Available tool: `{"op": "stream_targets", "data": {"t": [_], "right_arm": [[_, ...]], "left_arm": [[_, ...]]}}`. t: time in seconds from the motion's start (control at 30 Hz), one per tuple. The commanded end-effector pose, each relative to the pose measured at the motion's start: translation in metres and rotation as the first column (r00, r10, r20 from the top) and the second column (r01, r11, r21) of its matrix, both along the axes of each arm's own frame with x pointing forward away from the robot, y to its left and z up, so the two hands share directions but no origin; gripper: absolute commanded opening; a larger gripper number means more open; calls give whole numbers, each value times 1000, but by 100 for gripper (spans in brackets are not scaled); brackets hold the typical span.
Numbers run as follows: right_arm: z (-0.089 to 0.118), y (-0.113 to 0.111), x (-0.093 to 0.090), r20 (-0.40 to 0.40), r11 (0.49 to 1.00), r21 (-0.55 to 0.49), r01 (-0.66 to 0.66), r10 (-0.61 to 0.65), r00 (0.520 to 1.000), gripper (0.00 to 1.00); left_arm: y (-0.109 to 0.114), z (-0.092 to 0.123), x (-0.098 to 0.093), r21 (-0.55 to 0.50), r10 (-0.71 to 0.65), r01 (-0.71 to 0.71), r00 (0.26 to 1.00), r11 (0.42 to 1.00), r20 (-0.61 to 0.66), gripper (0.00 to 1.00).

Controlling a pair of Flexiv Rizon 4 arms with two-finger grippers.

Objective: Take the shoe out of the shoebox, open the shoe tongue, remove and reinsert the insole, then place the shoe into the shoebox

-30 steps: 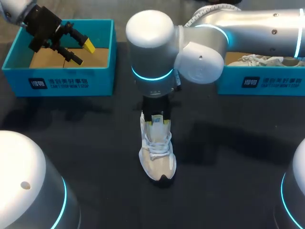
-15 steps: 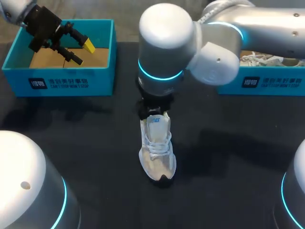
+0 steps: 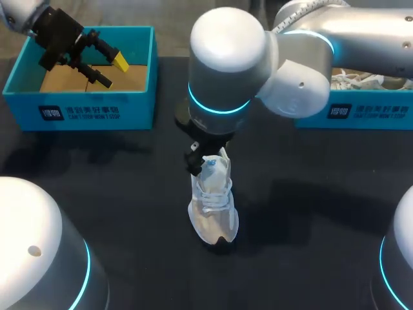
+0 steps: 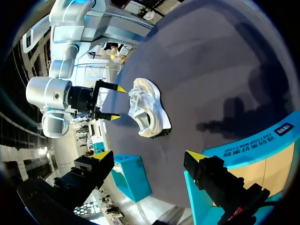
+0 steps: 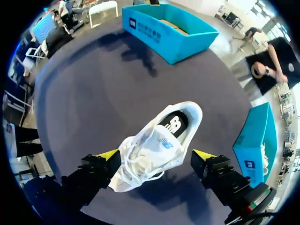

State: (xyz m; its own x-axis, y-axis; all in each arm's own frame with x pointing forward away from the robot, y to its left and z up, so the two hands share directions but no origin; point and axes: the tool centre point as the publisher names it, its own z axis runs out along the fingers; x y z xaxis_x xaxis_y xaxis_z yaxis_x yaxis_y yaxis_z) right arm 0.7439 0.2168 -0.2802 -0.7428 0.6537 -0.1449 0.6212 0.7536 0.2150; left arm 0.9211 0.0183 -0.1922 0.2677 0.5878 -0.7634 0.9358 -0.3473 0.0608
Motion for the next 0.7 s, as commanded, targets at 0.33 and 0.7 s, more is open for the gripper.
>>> {"op": "stream_targets", "data": {"t": [0.33, 0.7], "right_arm": [[-7, -4, 8, -23, 985, -29, -173, 172, 985, 100], [1, -9, 58, -110, 824, -157, -544, 533, 839, 100]], "left_arm": [[0, 0, 0, 3, -1, 1, 1000, 1000, 1, 100], [0, 0, 0, 3, -1, 1, 1000, 1000, 1, 100]]}}
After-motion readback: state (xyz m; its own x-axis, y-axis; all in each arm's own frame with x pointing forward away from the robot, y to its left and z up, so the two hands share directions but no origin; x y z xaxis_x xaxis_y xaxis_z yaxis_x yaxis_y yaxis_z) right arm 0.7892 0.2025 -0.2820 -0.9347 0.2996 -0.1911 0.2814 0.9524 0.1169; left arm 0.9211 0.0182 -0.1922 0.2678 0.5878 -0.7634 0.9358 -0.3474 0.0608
